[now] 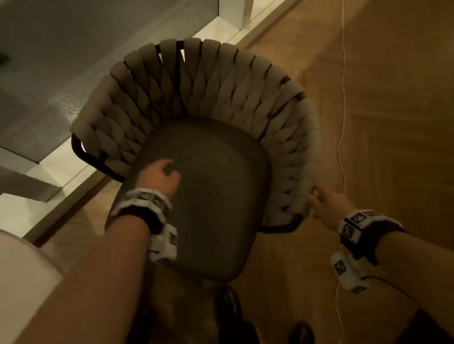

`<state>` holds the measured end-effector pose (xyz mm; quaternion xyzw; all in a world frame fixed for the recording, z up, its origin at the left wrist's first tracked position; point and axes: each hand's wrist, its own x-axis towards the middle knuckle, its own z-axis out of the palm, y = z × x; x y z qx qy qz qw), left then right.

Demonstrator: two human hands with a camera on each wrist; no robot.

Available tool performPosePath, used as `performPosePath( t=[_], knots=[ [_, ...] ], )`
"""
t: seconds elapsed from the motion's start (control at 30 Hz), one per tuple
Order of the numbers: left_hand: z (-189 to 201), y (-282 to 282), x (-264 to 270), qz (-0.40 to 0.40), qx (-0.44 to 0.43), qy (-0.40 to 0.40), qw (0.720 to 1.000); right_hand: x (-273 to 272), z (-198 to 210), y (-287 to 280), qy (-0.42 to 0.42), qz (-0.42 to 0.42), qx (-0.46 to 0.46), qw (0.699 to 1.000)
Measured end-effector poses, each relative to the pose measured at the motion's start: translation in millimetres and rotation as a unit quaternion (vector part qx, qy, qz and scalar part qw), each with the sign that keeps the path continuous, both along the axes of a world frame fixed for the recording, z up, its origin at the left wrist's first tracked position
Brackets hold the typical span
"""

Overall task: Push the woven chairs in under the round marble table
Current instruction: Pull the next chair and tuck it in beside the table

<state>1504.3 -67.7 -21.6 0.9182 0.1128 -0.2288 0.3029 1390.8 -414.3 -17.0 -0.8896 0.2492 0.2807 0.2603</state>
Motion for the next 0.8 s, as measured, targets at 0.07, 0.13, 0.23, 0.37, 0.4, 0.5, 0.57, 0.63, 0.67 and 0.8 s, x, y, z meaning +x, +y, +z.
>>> performPosePath(
  t=[0.07, 0.13, 0.23, 0.37, 0.4, 0.5, 0.57, 0.63, 0.67, 0.8],
  knots=[
    [-3, -63, -30, -0.054, -0.044, 0.034, 0.997, -5, 12, -14, 0.016, 0.045, -0.018, 0.999],
    [-4, -129, -55, -0.101, -0.082, 0.056, 0.99, -7, 24, -28, 0.027, 0.084, -0.031, 0.996],
    [-3, -210, -73, -0.15, -0.107, 0.088, 0.979, -3, 38, -49, -0.002, 0.115, -0.049, 0.992],
    [-18, -267, -82, -0.152, -0.07, 0.109, 0.98, 9, 46, -75, -0.064, 0.144, -0.044, 0.987],
    [-22, -273, -86, -0.139, -0.058, 0.109, 0.983, 10, 47, -79, -0.073, 0.148, -0.038, 0.986],
    [-26, -279, -97, -0.108, -0.041, 0.09, 0.989, 10, 51, -86, -0.089, 0.177, -0.036, 0.979],
    [-25, -275, -106, -0.106, -0.036, 0.082, 0.99, 9, 48, -86, -0.098, 0.227, -0.05, 0.968],
    [-23, -264, -121, -0.114, -0.034, 0.089, 0.989, 7, 41, -84, -0.108, 0.274, -0.06, 0.954],
    [-21, -256, -131, -0.118, -0.031, 0.095, 0.988, 7, 36, -81, -0.115, 0.286, -0.064, 0.949],
    [-11, -211, -182, -0.126, -0.028, 0.122, 0.984, 9, 22, -55, -0.064, 0.185, -0.054, 0.979]
  ],
)
